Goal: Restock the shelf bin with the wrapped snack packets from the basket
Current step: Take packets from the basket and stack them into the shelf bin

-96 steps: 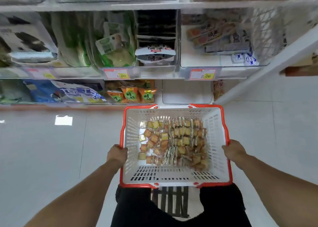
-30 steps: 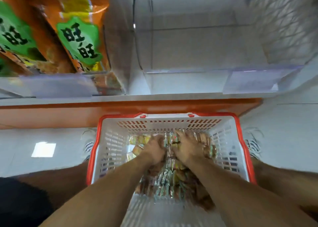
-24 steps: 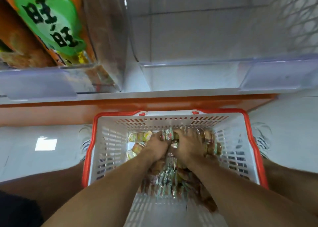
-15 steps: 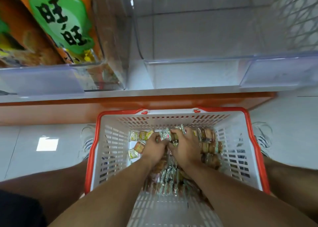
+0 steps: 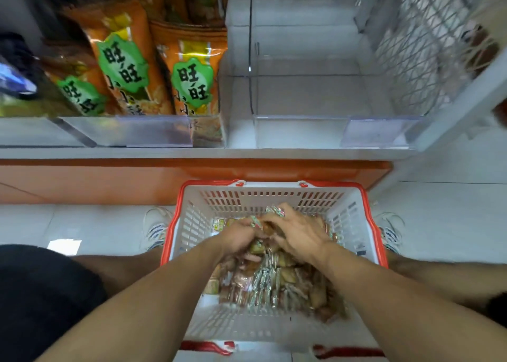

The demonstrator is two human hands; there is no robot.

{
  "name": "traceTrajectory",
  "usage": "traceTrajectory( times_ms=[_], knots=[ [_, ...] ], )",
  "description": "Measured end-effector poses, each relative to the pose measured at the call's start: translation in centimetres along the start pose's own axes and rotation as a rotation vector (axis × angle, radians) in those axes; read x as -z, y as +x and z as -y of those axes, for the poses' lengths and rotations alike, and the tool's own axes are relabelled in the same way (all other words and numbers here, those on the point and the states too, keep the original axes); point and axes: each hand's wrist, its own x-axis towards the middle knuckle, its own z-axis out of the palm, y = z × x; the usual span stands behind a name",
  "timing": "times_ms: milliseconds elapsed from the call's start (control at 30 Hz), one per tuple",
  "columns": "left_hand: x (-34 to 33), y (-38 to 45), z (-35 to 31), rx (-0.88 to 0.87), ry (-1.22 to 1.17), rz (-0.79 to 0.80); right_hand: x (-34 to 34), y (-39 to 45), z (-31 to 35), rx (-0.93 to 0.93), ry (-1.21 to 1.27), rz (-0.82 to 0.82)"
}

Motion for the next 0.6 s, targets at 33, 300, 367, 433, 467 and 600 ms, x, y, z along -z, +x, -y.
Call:
traceTrajectory(
  times_ms=[33, 300, 367, 433, 467, 600],
  knots=[
    [-0.1, -0.6, -0.2, -0.007, 0.051, -0.005, 0.6, -0.2, 0.4, 0.007, -0.01, 0.006],
    [0.0, -5.2, -3.7, 0.019, 0.307, 0.09, 6.1, -1.4, 2.7, 0.006, 0.063, 0.155],
    [0.4, -7.1, -6.3, -0.007, 0.39, 0.154, 9.8, -1.2, 3.4, 0.064, 0.098, 0.163],
    [0.9, -9.5, -9.6, -0.055, 0.435, 0.179, 14.3, -1.3, 4.2, 0.119, 0.086, 0.151],
    [1.2, -10.8, -11.3, -0.089, 0.446, 0.187, 16.5, -1.7, 4.5, 0.123, 0.102, 0.152],
    [1.9, -16.2, -17.0, -0.214, 0.353, 0.261, 23.9, -3.4, 4.8, 0.103, 0.424, 0.116]
  ],
)
